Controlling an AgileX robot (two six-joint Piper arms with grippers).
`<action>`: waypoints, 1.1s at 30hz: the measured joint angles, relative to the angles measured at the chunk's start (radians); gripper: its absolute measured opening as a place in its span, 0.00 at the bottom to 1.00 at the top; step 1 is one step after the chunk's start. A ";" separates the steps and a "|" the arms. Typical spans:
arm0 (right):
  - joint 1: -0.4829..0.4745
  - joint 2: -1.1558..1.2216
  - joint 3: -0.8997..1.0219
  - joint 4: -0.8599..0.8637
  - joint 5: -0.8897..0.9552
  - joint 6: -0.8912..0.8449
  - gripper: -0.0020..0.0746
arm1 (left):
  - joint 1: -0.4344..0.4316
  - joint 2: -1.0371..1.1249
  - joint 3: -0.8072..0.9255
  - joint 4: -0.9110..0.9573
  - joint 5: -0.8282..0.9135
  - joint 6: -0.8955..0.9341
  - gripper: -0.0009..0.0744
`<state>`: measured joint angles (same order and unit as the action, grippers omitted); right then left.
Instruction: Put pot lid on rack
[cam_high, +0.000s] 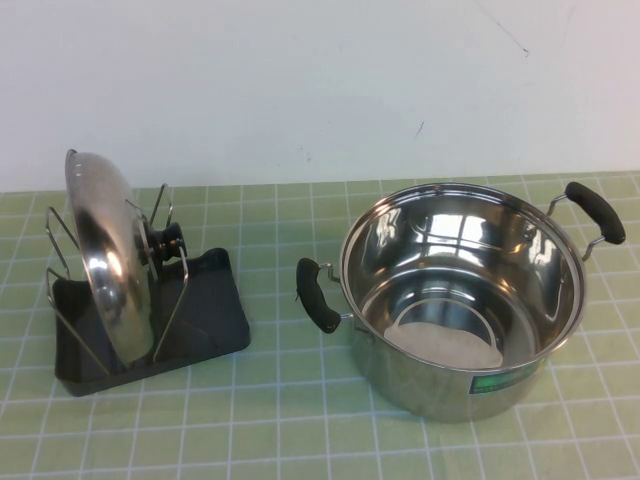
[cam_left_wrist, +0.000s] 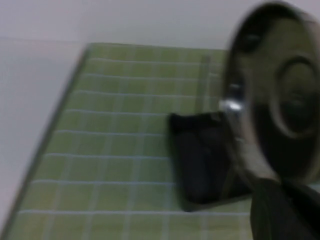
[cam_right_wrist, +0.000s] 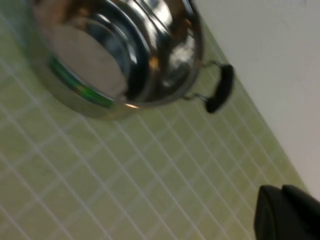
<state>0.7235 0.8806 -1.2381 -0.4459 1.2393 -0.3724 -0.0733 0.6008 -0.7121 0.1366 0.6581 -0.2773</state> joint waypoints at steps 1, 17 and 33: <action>0.000 -0.043 0.016 0.067 -0.004 -0.013 0.02 | 0.000 -0.010 0.005 -0.115 -0.004 0.105 0.01; 0.000 -0.631 0.765 0.334 -0.580 0.035 0.02 | 0.000 -0.292 0.417 -0.952 -0.232 0.871 0.01; 0.000 -0.696 0.938 0.350 -0.641 0.043 0.02 | 0.000 -0.317 0.435 -0.978 -0.219 0.900 0.01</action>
<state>0.7235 0.1845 -0.2998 -0.0954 0.5987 -0.3290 -0.0733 0.2838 -0.2770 -0.8416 0.4390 0.6226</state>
